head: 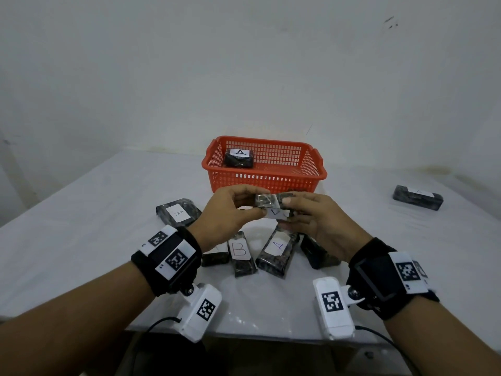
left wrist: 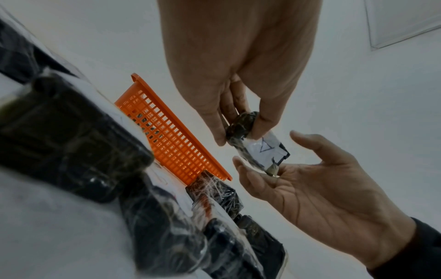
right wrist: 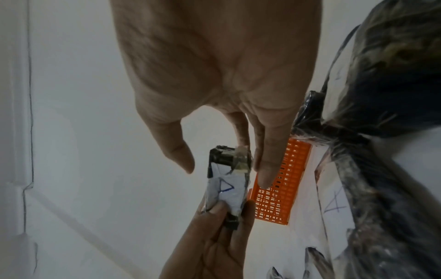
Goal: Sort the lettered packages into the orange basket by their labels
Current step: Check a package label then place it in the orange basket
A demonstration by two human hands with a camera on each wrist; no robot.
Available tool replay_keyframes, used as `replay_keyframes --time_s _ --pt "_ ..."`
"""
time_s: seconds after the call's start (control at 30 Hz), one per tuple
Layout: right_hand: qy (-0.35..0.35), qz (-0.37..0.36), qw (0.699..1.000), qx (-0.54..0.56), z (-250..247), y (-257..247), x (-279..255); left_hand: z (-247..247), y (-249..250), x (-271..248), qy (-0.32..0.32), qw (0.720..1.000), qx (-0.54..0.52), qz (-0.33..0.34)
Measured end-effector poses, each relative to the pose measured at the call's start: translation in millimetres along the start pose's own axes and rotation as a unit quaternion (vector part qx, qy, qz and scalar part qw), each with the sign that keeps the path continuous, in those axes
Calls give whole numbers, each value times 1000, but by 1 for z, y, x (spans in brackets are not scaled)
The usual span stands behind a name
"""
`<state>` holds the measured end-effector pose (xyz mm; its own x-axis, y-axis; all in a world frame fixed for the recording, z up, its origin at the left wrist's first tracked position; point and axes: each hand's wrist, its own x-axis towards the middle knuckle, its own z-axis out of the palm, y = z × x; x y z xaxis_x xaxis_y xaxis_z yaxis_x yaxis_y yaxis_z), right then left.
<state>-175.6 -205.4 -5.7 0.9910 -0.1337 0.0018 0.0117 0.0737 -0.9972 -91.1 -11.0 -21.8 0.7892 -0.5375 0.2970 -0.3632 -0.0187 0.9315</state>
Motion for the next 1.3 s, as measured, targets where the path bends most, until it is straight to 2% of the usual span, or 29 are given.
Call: replay_keyframes --time_s 0.13,0.3,0.6,0.73,0.93,1.13,1.3 --pt "33 -3 999 -15 0 0 3 0 2 1 -8 1000 4 4" --pt "67 -38 997 -29 0 1 2 5 4 -1 -36 994 -84 -55" --pt "29 -24 999 4 4 -2 2 4 2 2 24 993 -96 -65" --pt "33 -24 999 2 5 0 4 2 3 1 16 993 -92 -67" --pt "83 -60 994 -39 8 6 6 3 5 -1 3 991 -114 -68" --pt "39 -56 997 -34 10 4 5 1 2 1 38 993 -95 -64" --pt "63 -66 994 -66 8 3 4 2 2 -1 28 992 -100 -67"
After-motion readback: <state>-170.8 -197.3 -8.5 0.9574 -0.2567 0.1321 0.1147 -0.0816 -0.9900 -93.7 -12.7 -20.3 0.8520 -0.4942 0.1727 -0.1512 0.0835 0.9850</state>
